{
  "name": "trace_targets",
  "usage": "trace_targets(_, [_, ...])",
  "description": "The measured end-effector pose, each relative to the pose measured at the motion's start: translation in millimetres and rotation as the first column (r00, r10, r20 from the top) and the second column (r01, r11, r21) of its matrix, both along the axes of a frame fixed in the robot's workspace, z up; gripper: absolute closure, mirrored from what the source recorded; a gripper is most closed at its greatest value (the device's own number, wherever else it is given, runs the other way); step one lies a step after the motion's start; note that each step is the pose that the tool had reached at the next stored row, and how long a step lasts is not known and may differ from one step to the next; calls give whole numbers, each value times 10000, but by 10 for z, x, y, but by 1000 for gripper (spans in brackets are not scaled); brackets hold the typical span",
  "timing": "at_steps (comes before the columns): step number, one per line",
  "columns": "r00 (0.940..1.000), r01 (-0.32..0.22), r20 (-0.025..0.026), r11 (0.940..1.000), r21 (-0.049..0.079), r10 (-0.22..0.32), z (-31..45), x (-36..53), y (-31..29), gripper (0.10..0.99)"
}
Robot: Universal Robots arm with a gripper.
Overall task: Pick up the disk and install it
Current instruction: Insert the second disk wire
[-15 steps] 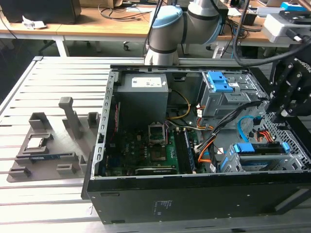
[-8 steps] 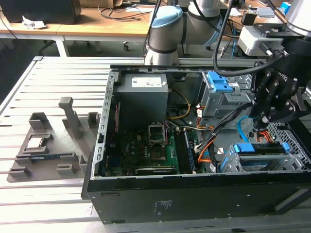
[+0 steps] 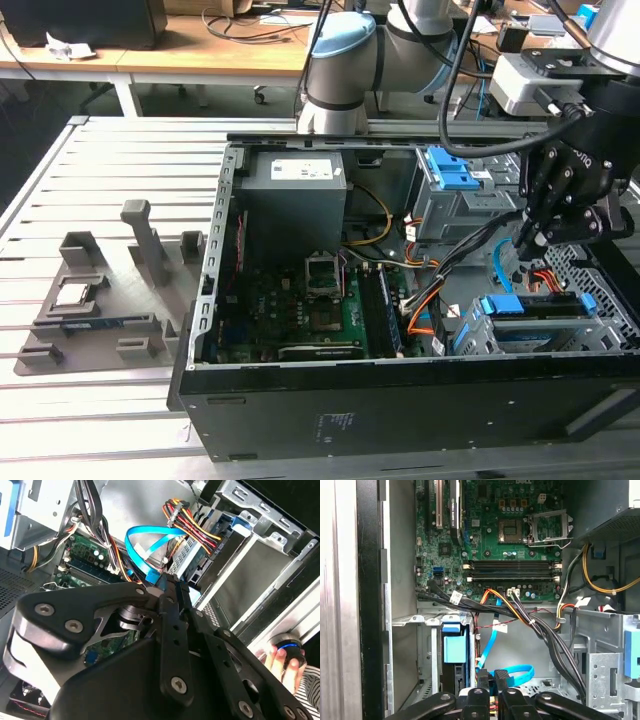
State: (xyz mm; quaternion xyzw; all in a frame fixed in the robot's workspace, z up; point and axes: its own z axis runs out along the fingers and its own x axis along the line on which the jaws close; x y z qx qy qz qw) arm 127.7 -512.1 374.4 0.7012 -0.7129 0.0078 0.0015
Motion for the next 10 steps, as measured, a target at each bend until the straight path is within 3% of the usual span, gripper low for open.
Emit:
trace_targets(2, [10000, 0, -1, 10000, -6, 0, -2, 0, -10, 925])
trace_targets(4, [10000, 0, -1, 9999, -168, 0, -15, 0, -111, 925])
trace_targets(7, [10000, -1, 0, 9998, -175, 1, -73, 1, -241, 925])
trace_targets(10, [10000, -25, -1, 9998, -172, 25, -159, 53, -252, 925])
